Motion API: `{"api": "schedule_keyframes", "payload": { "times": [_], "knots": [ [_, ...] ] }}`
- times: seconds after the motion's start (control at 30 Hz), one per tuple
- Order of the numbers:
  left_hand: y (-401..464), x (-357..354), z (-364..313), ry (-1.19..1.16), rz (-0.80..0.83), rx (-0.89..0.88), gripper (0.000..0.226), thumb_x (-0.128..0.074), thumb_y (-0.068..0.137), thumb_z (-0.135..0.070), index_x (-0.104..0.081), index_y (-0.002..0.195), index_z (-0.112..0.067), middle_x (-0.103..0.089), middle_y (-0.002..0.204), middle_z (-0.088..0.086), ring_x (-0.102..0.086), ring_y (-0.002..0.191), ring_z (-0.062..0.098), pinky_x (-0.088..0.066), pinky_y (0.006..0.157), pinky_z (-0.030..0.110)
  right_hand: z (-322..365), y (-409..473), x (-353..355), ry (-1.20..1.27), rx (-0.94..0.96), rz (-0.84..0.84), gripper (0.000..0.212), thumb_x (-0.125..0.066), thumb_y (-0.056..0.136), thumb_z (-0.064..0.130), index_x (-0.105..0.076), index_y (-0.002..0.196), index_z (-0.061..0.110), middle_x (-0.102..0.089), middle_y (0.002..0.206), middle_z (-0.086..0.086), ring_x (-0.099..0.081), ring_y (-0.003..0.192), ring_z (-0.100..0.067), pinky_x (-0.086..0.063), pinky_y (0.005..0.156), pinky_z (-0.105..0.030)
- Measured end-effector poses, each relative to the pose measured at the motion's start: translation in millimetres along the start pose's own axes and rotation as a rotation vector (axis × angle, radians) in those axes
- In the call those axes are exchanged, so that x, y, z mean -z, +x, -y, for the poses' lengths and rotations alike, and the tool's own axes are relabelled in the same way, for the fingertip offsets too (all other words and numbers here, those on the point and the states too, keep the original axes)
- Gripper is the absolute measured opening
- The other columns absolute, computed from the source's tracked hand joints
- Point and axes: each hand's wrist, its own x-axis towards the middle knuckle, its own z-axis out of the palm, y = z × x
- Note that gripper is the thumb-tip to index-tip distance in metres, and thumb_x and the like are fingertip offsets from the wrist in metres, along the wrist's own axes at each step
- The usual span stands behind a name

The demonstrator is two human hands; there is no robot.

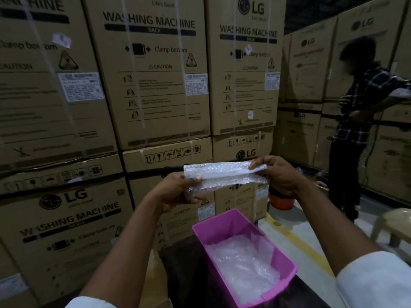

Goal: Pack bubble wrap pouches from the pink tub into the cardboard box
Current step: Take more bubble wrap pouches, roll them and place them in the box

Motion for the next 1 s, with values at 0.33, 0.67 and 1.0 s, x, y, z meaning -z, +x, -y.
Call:
{"api": "schedule_keyframes", "payload": {
  "times": [0.33,0.67,1.0],
  "knots": [
    [8.4,-5.7,7.0,0.055,-0.174,-0.142,0.029,-0.062,0.091,-0.017,-0.052,0.115,-0.003,-0.059,0.111,0.017,-0.065,0.063,0.017,-0.054,0.054,0.023,-16.8,-4.2,1.1,0.299,-0.256,0.125,0.079,-0.078,0.073,0.021,-0.028,0.133,0.034,-0.058,0.123,-0.029,-0.07,0.093,-0.036,-0.061,0.071,-0.036],
    [4.9,-2.9,9.5,-0.023,-0.085,-0.228,0.02,-0.055,0.093,-0.007,-0.053,0.113,-0.008,-0.06,0.117,0.026,-0.065,0.063,0.021,-0.054,0.051,0.022,-6.9,0.8,3.6,0.39,-0.194,-0.026,0.026,-0.049,0.095,0.002,-0.053,0.12,0.003,-0.067,0.073,-0.014,-0.066,0.055,-0.012,-0.055,0.049,-0.017],
    [-1.6,7.9,8.7,0.081,0.102,-0.167,0.034,-0.046,0.082,-0.022,-0.07,0.099,-0.004,-0.056,0.124,0.022,-0.059,0.095,0.031,-0.051,0.074,0.034,-5.8,-2.8,5.6,0.499,-0.233,-0.034,0.036,-0.049,0.094,0.027,-0.061,0.104,-0.005,-0.068,0.095,-0.025,-0.072,0.075,-0.025,-0.06,0.06,-0.024]
  ]
}}
